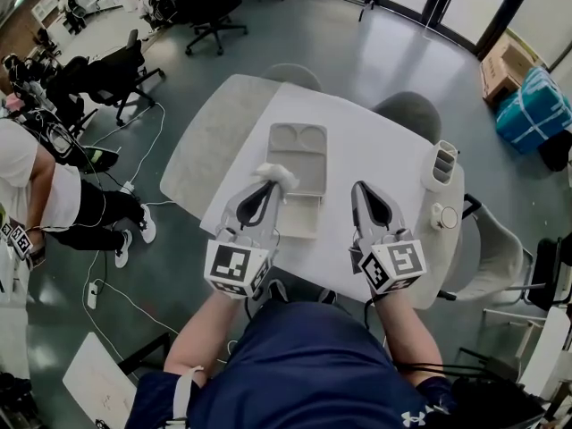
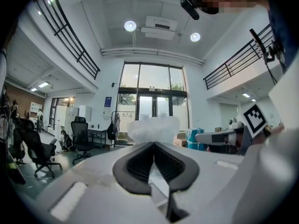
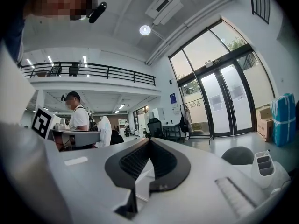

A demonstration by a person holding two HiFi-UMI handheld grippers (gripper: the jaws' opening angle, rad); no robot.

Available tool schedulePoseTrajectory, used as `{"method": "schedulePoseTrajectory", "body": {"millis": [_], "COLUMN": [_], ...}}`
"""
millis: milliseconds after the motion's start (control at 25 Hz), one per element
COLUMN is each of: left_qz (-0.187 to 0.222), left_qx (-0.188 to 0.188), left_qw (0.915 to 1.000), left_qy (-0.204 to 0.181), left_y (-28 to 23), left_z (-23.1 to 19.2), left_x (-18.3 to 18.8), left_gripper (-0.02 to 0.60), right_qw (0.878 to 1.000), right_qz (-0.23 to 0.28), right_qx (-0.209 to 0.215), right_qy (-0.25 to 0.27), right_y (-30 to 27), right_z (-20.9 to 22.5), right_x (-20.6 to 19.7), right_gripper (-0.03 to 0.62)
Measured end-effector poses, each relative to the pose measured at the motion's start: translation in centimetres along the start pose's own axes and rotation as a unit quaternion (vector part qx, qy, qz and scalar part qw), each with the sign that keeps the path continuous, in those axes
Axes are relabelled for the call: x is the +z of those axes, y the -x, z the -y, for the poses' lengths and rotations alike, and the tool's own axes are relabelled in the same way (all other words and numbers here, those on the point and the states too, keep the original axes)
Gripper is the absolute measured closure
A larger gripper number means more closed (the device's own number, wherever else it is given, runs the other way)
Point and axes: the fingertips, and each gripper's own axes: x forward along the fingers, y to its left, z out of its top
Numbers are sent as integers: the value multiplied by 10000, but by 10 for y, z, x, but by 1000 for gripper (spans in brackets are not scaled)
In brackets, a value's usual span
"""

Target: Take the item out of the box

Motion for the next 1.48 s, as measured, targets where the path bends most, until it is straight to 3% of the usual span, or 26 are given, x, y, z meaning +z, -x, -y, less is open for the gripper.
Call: {"method": "schedulePoseTrajectory", "body": {"millis": [1480], "left_qz": [-56], "left_qx": [-29], "left_qw": [10000], "left_qy": [15], "left_y": [9], "left_z": [3], "left_x": [-2], "left_gripper": [574], "right_qw": [9999], "right_qz": [-4], "right_qx": [102], "right_qy": [64], "right_y": [8], "right_z": [-12], "right_x": [3], "right_gripper": [592]}}
